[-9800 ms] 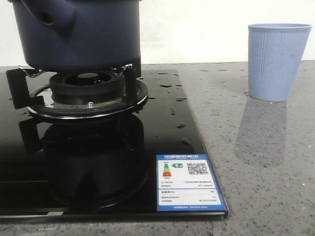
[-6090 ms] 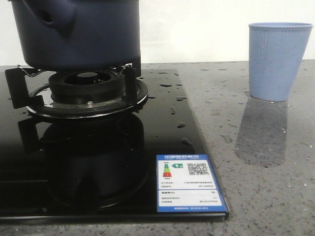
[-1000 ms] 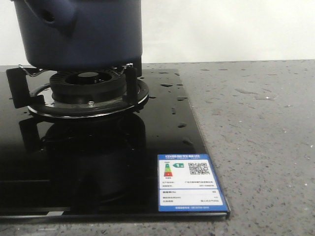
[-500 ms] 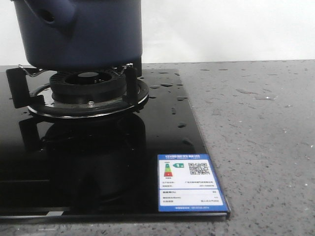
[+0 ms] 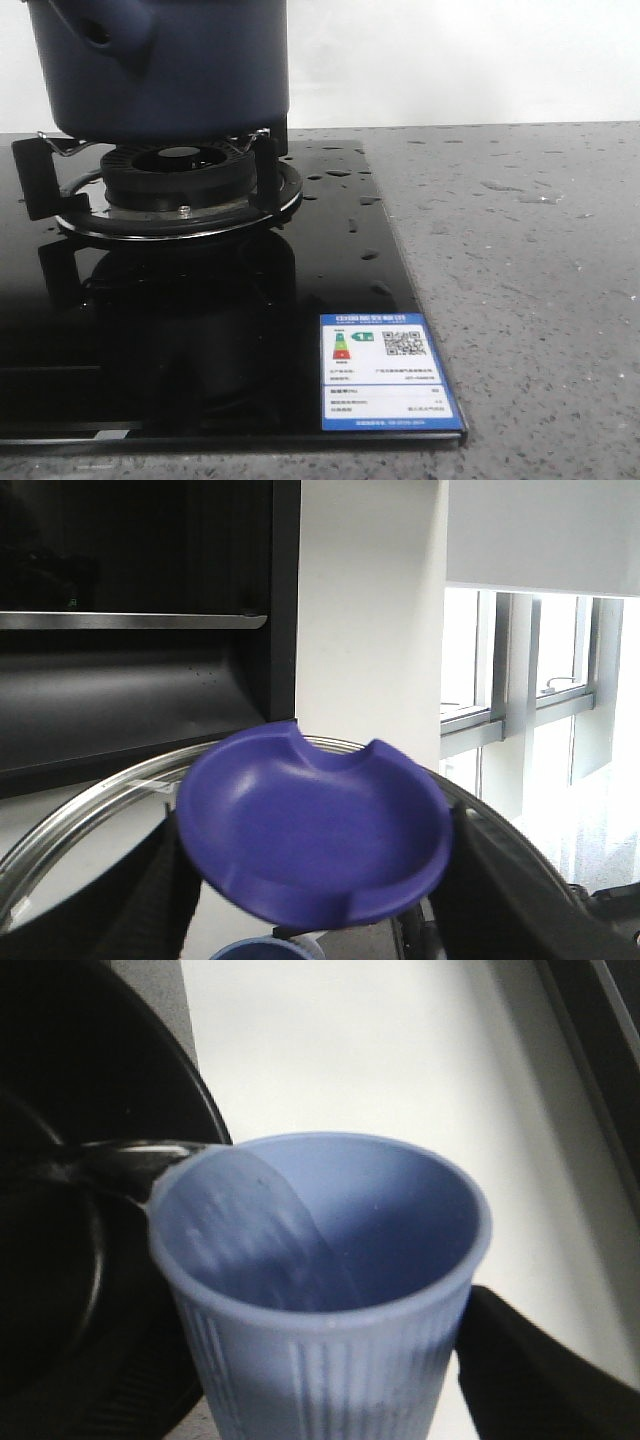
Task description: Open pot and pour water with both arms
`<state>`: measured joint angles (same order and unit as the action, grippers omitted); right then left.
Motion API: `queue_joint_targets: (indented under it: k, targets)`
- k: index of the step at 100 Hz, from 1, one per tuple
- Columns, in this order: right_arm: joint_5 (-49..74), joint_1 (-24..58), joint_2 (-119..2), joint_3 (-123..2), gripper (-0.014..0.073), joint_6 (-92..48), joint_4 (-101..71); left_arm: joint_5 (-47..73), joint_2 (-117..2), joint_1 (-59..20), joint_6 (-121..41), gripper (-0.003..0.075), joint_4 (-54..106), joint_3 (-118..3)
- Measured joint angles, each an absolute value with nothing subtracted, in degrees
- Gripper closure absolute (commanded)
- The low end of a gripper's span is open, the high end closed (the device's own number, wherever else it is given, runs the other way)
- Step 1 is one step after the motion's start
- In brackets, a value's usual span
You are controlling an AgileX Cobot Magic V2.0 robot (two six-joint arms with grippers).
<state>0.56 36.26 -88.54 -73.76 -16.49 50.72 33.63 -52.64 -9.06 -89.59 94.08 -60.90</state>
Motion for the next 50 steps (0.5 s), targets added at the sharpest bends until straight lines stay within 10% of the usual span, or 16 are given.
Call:
queue_joint_targets:
  k: [50]
  targets:
    - [-0.8,35.1,-90.2,-78.1,0.0267,-16.5,62.9,35.1,-52.6,-9.1,-89.5,0.0468,93.9,-60.9]
